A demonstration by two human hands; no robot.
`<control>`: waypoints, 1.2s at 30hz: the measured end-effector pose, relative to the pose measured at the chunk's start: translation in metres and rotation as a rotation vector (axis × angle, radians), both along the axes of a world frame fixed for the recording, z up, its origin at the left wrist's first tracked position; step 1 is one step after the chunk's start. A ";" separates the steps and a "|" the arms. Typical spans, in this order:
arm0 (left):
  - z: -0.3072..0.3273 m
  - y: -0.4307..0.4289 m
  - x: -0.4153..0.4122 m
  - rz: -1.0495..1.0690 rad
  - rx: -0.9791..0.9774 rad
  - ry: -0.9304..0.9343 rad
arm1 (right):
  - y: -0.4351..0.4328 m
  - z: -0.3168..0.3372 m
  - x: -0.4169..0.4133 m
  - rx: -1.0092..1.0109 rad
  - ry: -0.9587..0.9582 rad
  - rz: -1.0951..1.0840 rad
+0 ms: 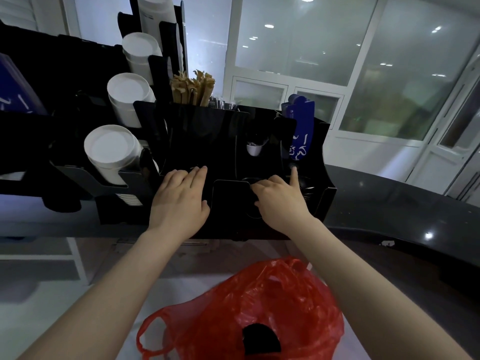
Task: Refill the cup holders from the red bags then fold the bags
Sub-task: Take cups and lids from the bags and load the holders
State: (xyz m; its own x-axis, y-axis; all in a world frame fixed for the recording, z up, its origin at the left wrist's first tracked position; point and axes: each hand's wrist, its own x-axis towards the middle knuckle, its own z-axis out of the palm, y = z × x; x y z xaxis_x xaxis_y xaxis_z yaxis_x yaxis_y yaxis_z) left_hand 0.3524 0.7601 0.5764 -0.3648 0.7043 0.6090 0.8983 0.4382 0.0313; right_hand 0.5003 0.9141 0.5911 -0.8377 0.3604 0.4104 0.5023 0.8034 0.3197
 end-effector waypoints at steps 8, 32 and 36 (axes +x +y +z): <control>-0.001 -0.006 -0.005 -0.030 -0.066 0.013 | -0.027 -0.014 0.032 -0.095 0.306 0.145; -0.012 -0.012 -0.006 -0.052 -0.009 -0.088 | -0.095 -0.198 0.112 -0.714 -0.380 -0.259; -0.012 -0.014 -0.006 -0.046 -0.010 -0.092 | -0.101 -0.199 0.113 -0.698 -0.325 -0.226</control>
State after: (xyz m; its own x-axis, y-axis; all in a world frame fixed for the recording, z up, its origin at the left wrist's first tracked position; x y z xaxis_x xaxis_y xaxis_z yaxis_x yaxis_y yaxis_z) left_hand 0.3467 0.7466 0.5647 -0.3864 0.7275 0.5670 0.9109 0.3976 0.1105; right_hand 0.6131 0.8135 0.3921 -0.7525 0.6193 -0.2242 0.6451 0.7617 -0.0613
